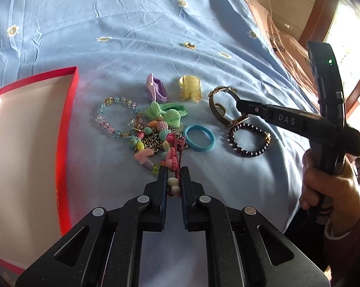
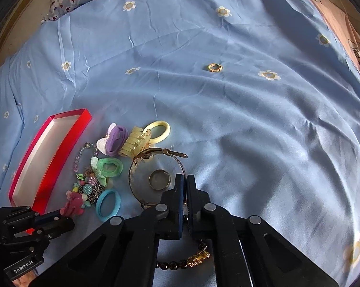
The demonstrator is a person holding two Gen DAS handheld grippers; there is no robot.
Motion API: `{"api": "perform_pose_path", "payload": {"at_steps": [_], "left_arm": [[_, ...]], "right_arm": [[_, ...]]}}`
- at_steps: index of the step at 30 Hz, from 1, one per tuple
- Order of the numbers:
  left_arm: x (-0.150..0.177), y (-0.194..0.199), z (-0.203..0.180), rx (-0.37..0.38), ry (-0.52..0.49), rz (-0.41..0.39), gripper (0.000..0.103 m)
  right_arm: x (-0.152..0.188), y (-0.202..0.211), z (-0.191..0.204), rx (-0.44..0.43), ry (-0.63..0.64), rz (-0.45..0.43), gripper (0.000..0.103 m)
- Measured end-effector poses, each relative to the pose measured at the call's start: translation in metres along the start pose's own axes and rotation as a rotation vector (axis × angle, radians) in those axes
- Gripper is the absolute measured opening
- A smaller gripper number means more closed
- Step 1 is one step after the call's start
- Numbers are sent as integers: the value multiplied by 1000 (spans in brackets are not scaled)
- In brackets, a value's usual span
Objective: Organize jewelry
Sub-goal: 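Carry the pink clip and gold watch with both tools into the red box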
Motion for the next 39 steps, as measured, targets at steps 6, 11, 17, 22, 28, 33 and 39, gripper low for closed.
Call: {"api": "perform_pose_path", "payload": {"at_steps": [6, 11, 17, 22, 28, 33, 39], "left_arm": [[-4, 16, 5, 2, 14, -41, 9], [-6, 30, 15, -13, 41, -71, 9], [-5, 50, 36, -52, 79, -108, 9], [-3, 67, 63, -100, 121, -132, 9], [-3, 81, 102, -170, 167, -142, 9], [-5, 86, 131, -218, 192, -138, 9], [-13, 85, 159, -269, 199, -136, 9]], "right_arm": [[-1, 17, 7, -26, -2, -30, 2], [-3, 30, 21, -70, -1, -51, 2], [-7, 36, 49, -136, 23, -56, 2], [-10, 32, 78, -200, 47, -49, 2], [-14, 21, 119, -283, 84, -27, 2], [-16, 6, 150, -343, 107, -6, 2], [-22, -18, 186, -385, 156, 14, 2]]}}
Point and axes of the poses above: each gripper's, at about its wrist camera, not at the fingertips, and y roughly against the way its jaws point, z to its left, x to its underside, the point moved 2 cm from there along -y, roughly the way its jaws point, and after that the axes turned 10 degrees about -z, right-handed, at the moved point
